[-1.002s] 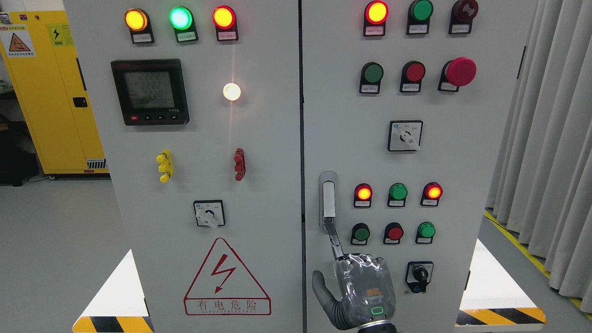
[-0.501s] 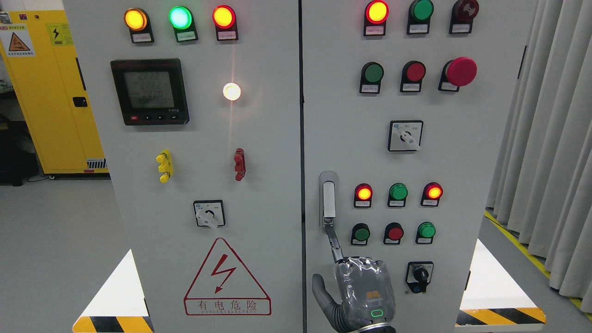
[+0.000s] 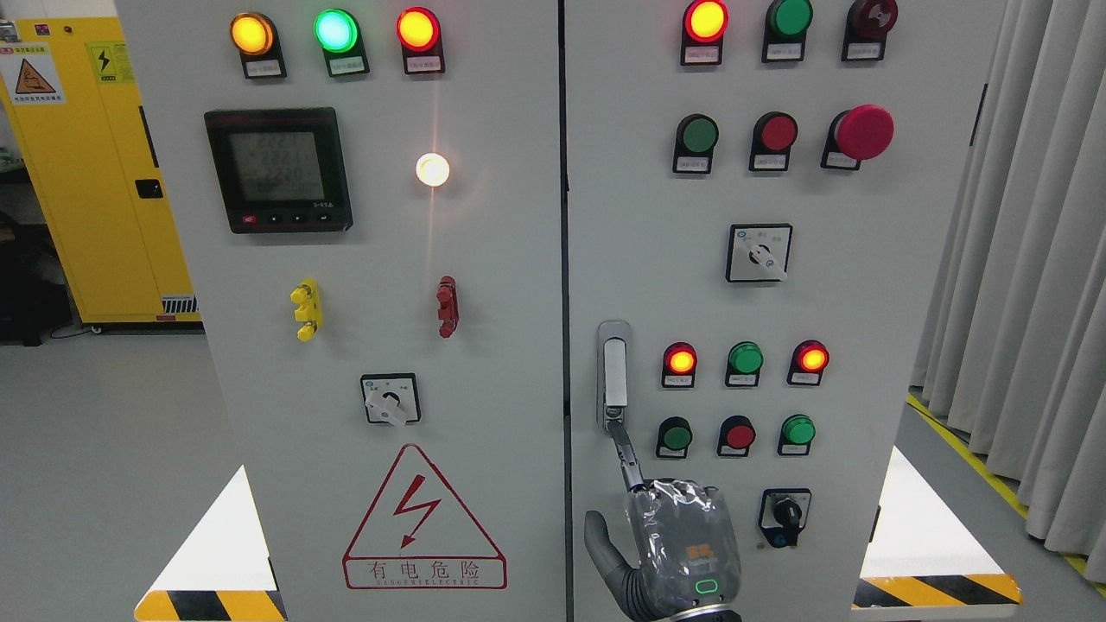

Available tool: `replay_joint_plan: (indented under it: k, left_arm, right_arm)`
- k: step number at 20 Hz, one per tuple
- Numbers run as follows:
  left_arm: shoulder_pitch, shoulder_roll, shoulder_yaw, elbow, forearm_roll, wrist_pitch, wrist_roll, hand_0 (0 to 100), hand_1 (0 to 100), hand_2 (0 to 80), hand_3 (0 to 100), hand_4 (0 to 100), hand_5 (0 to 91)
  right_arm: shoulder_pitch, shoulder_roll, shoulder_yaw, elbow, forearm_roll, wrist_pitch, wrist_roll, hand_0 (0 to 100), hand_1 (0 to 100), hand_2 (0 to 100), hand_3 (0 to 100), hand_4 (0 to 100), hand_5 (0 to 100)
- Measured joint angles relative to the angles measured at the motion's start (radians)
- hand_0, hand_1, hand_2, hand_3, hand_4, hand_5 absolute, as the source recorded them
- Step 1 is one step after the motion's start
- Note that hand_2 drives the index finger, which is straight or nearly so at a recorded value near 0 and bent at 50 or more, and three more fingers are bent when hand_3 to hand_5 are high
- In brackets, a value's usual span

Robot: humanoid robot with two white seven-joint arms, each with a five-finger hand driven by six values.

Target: Release door handle

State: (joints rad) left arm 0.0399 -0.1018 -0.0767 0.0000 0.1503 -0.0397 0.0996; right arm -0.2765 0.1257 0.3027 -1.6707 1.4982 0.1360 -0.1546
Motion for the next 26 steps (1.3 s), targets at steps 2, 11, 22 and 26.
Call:
replay_joint_plan:
  k: [2, 11, 22, 26]
  left_arm:
    - [0.0, 0.0, 0.0, 0.0, 0.0, 0.0, 0.0, 12, 56, 0.0, 0, 0, 0.0]
    - [0.0, 0.0, 0.0, 0.0, 0.0, 0.0, 0.0, 12, 56, 0.0, 0, 0, 0.0]
    - [0.0, -0.001, 0.0, 0.0, 0.0, 0.0, 0.0, 12, 56, 0.0, 0, 0, 0.0]
    - [0.0, -0.001, 0.0, 0.0, 0.0, 0.0, 0.0, 12, 56, 0.0, 0, 0, 0.0]
  right_arm:
    - [0.0, -0.001, 0.0, -0.011, 0.0, -0.002, -0.001, 58, 43, 13, 100, 100, 100]
    - [-0.001, -0.002, 0.004, -0.058, 0.004, -0.008, -0.004, 58, 43, 15, 100, 100, 100]
    - [0.009, -0.002, 0.004, -0.117, 0.002, -0.011, -0.012, 77, 43, 76, 100, 100, 100]
    - [0.035, -0.002, 0.002, -0.146, -0.002, -0.011, -0.009, 82, 34, 88, 100, 100, 100]
